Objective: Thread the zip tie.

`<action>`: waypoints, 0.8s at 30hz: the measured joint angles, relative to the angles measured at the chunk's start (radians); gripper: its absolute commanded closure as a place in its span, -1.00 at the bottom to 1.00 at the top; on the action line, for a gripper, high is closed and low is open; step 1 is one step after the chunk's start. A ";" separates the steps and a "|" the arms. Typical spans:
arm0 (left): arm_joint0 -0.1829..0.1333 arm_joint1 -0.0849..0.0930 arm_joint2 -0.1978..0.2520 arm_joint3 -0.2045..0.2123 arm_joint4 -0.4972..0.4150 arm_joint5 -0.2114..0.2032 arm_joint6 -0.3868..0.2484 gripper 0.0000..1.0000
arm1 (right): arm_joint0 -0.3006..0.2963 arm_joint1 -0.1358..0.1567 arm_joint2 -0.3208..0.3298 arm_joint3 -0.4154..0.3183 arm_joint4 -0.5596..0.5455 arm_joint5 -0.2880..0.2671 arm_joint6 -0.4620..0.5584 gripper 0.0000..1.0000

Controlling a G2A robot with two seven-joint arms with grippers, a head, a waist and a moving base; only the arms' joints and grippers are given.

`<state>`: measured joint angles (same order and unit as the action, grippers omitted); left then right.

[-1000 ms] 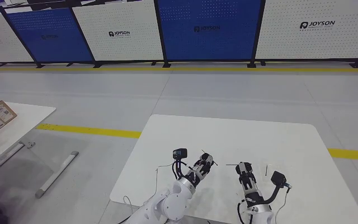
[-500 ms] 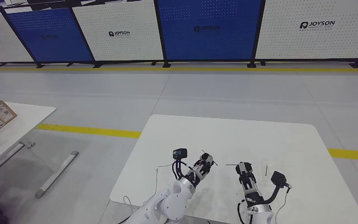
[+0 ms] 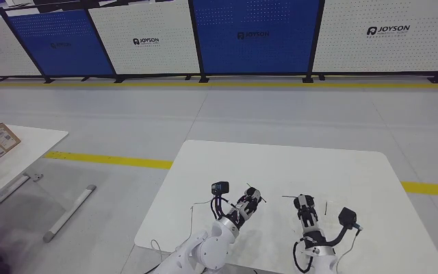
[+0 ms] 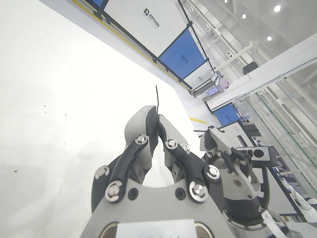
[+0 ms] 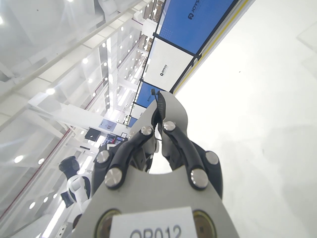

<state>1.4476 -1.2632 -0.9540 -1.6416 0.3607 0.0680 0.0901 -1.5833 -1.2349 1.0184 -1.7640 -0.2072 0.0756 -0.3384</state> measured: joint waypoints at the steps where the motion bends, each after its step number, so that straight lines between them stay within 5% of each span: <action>1: 0.000 0.000 0.000 0.000 0.000 0.000 0.000 1.00 | 0.009 -0.003 -0.011 0.003 -0.012 0.030 0.000 1.00; 12: 0.000 0.000 0.000 0.000 0.000 0.000 0.000 1.00 | 0.010 -0.004 -0.013 0.005 -0.014 0.030 0.005 1.00; 17: 0.000 0.000 0.000 0.000 0.000 0.000 0.000 1.00 | 0.011 -0.006 0.004 0.073 -0.009 -0.105 0.028 1.00; 24: 0.000 0.000 0.000 0.000 0.000 0.000 0.000 1.00 | 0.025 -0.018 -0.013 0.156 -0.008 -0.227 0.026 1.00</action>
<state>1.4476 -1.2632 -0.9540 -1.6416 0.3607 0.0680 0.0901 -1.5578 -1.2527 1.0057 -1.6082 -0.2154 -0.1517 -0.3122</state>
